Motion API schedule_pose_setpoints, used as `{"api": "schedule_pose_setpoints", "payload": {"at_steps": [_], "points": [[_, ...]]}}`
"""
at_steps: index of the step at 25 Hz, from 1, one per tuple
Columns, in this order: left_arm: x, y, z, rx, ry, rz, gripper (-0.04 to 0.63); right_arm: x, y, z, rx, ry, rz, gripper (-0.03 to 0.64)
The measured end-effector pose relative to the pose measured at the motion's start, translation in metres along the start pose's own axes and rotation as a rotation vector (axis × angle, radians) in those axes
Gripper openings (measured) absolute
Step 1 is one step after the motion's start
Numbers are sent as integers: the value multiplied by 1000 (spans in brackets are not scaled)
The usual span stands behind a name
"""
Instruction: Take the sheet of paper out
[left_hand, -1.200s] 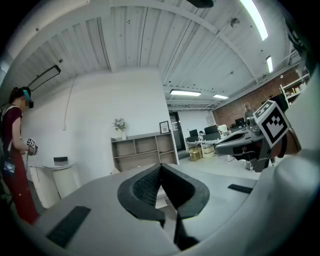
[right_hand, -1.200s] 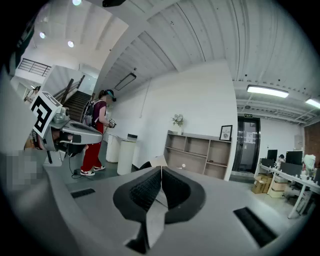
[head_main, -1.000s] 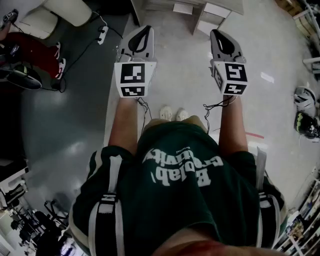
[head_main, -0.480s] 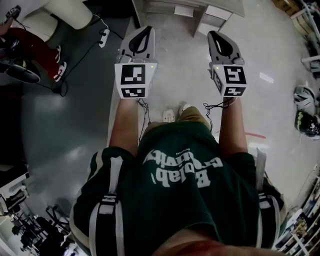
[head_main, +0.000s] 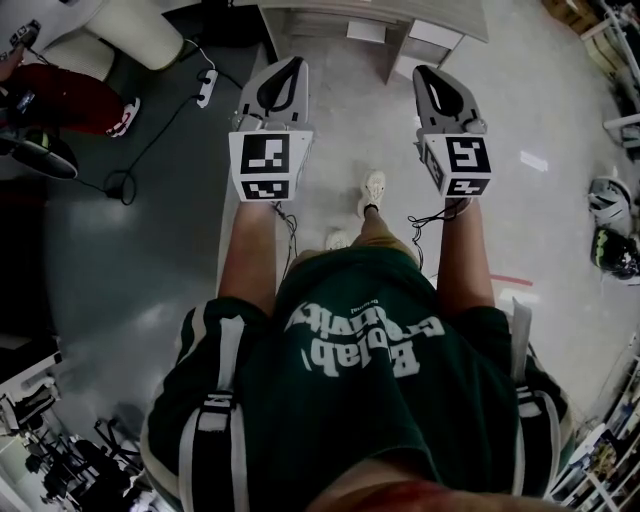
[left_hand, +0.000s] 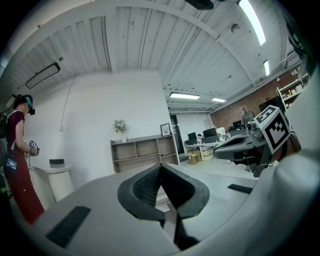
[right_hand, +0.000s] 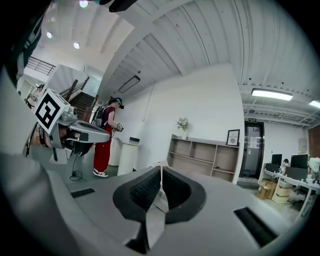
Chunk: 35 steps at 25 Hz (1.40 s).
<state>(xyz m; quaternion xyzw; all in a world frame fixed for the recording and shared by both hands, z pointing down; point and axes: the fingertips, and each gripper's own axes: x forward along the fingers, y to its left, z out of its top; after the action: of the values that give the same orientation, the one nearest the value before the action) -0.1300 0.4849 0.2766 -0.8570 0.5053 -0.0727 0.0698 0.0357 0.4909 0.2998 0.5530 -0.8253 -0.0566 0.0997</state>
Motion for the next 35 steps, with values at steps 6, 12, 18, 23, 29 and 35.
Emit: {"api": "schedule_pose_setpoints", "payload": {"at_steps": [6, 12, 18, 23, 29, 35], "points": [[61, 11, -2, 3, 15, 10, 18, 56, -39, -5, 16, -12, 25, 37], [135, 26, -2, 10, 22, 29, 18, 118, -87, -9, 12, -18, 46, 37], [215, 27, 7, 24, 19, 11, 18, 174, -150, -8, 11, -29, 56, 37], [268, 24, 11, 16, 23, 19, 18, 209, -190, -14, 16, -28, 72, 37], [314, 26, 8, 21, 30, 45, 18, 244, -222, -21, 16, -41, 100, 37], [342, 37, 2, 18, 45, 70, 18, 276, -234, -27, 19, -40, 135, 37]]}}
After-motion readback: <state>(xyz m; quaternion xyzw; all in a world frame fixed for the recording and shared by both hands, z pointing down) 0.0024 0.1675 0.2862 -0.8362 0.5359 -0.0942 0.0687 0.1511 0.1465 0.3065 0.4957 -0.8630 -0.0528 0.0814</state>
